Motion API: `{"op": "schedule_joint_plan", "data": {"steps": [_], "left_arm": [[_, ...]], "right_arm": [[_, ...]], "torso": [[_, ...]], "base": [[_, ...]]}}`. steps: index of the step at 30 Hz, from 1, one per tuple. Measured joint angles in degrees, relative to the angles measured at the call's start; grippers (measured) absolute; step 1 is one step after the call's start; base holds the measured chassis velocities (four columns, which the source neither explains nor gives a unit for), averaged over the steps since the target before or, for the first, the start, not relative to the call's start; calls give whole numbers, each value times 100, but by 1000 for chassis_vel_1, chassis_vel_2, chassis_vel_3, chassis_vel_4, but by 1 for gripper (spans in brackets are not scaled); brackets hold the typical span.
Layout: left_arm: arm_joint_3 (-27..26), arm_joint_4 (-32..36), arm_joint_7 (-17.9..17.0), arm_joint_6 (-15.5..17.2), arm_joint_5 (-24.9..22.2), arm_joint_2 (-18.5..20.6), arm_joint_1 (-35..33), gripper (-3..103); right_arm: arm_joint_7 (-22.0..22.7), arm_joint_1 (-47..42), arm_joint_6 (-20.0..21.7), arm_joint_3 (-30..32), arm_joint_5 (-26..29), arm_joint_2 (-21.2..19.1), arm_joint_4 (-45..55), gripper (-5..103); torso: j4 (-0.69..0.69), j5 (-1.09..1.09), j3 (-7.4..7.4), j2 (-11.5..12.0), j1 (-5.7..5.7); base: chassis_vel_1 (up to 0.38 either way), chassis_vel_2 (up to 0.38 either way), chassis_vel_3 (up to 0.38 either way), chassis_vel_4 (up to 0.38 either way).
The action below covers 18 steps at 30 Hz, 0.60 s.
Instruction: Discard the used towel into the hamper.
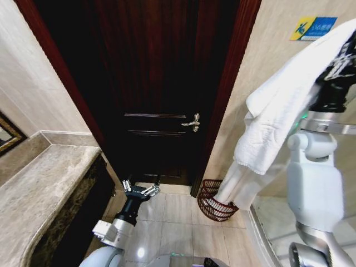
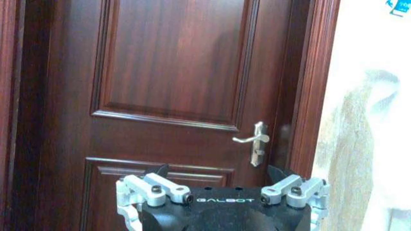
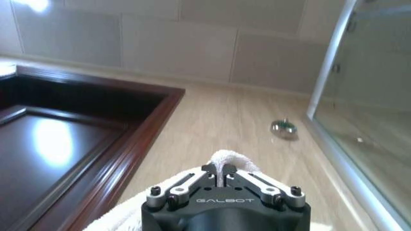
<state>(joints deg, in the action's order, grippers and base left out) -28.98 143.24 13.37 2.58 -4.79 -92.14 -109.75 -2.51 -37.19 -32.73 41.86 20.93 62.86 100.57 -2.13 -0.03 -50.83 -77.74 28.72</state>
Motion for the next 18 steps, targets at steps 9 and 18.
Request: {"op": "schedule_joint_plan", "data": {"steps": [9, 18], "left_arm": [[0, 0, 0, 0, 0, 0, 0, 100], [0, 0, 0, 0, 0, 0, 0, 100]], "right_arm": [[-243, -1232, -271, 109, -31, 323, 53, 4], [-365, -1984, -448, 284, 71, 475, 362, 4]], "torso": [[1, 5, -1, 0, 0], [0, 3, 0, -1, 0]], "base": [[0, 0, 0, 0], [0, 0, 0, 0]]}}
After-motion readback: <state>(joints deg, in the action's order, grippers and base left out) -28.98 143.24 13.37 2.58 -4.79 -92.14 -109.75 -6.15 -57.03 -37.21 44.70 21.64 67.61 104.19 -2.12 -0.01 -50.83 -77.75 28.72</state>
